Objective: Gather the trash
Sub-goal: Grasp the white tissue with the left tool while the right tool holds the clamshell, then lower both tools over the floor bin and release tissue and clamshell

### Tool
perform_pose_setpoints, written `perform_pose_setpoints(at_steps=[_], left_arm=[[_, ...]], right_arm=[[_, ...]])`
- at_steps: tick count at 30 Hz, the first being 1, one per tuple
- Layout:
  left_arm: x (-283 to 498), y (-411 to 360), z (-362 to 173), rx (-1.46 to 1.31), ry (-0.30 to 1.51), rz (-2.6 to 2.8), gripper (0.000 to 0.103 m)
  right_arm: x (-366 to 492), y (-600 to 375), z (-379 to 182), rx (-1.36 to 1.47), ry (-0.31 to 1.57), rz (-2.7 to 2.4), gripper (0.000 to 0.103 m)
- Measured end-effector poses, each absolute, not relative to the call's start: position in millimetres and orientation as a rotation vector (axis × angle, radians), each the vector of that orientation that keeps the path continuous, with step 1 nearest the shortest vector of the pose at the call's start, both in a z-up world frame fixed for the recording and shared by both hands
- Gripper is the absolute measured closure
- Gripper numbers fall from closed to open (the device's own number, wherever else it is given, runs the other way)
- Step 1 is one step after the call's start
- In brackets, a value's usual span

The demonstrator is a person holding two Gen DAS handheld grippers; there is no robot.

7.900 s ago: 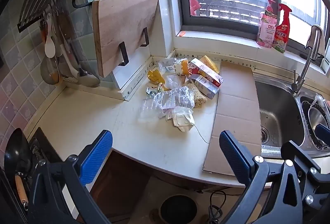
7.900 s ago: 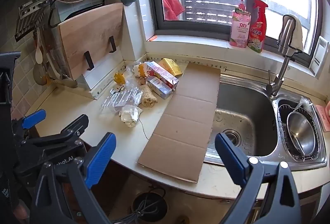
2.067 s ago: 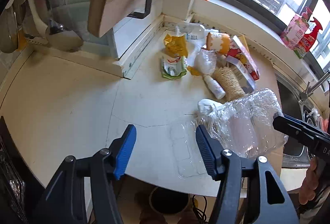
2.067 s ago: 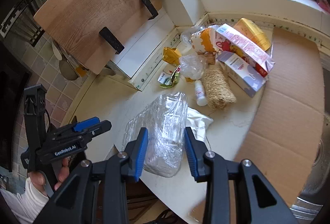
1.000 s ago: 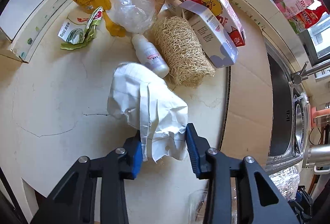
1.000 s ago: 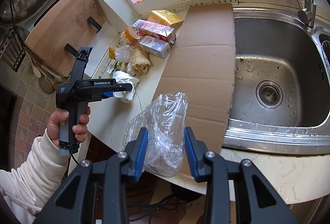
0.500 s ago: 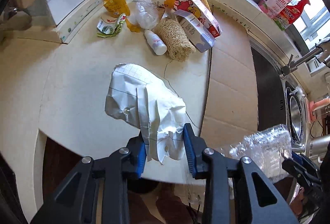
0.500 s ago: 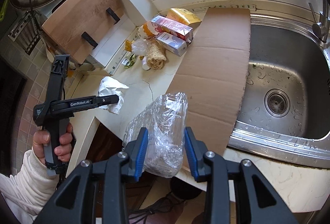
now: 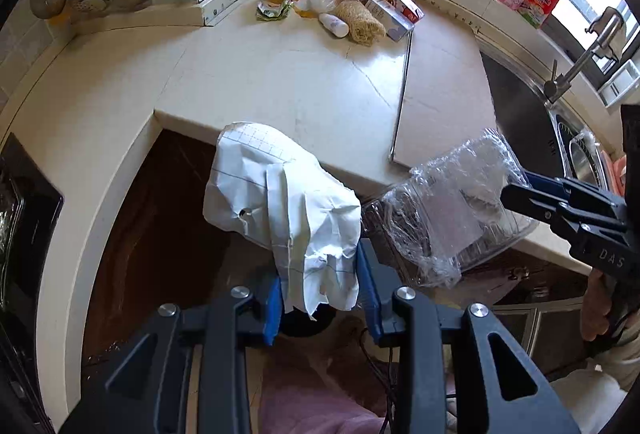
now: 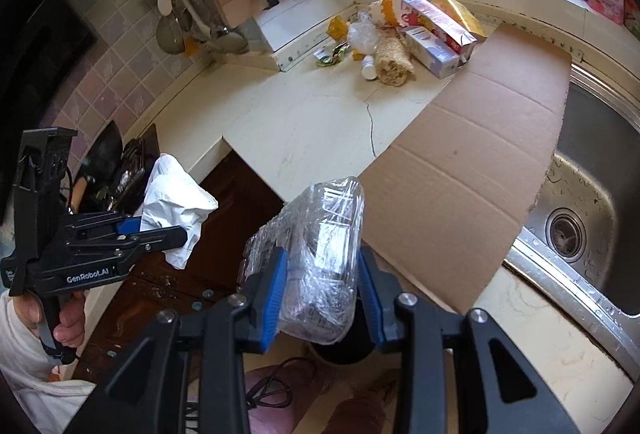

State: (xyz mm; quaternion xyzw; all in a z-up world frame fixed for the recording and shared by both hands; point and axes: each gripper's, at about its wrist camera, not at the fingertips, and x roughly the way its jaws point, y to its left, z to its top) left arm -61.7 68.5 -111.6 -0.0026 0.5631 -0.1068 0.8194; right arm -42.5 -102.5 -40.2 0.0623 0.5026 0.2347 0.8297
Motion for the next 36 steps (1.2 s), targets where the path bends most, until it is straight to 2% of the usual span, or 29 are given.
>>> perform_pose_setpoints(at_steps=[5,10,20,24,25,28,30,36], left_arm=[[-90,74,-156,0.053,1.235,-0.231,0.072],[-102,84,-233,0.068,1.299,-0.254,0.071],[-111,98,-442,0.086,1.358,-0.392,0.069],[-103,107,-508,0.095,1.405,-0.425,0.059],[-101,109,-520,0.116,1.415,-0.425,0.048],[-97,119,-543,0.138,1.426,-0.418,0.028],[-94,127,-550,0.113,1.445,-0.412,0.023],[-97,147,-528,0.06,1.452,-0.368,0.023]], right_arm=[[-68,-66,-74,-0.004,1.082,0.476,0.068],[-94,-33,-138,-0.12,1.099,0.395,0.067],[-118,6,-339,-0.169,1.135,0.253,0.067],[-112,16,-412,-0.174,1.199,0.221,0.066],[-109,17,-425,-0.176,1.216,0.224,0.066],[-102,17,-462,-0.152,1.288,0.247,0.066],[-101,14,-473,-0.126,1.309,0.258,0.064],[-115,7,-453,-0.111,1.347,0.246,0.061]])
